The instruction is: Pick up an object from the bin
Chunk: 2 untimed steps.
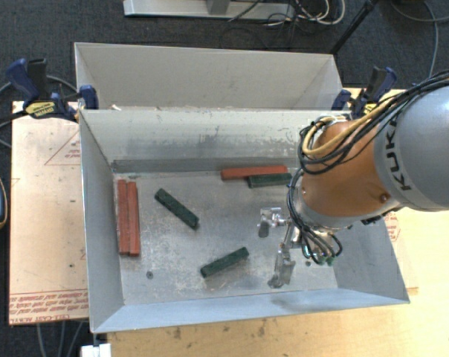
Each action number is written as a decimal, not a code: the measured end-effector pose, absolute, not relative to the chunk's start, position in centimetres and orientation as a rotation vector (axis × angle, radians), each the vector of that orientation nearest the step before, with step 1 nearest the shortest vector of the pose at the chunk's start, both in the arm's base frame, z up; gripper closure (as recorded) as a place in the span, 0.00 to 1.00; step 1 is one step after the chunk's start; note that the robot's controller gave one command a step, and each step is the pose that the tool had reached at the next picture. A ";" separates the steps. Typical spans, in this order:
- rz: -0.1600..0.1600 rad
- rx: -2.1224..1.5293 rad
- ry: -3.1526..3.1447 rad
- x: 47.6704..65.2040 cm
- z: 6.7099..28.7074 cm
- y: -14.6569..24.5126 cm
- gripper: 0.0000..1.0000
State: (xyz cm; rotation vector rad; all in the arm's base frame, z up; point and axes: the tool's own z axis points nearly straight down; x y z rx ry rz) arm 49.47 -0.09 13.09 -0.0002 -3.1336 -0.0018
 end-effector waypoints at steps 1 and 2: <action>-0.006 0.189 -3.142 49.3 6.8 8.0 0.00; -0.003 0.309 -3.131 50.5 10.1 9.3 0.00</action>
Offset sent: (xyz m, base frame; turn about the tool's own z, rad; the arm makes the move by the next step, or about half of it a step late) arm -0.0034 0.0765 -0.0609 -0.1122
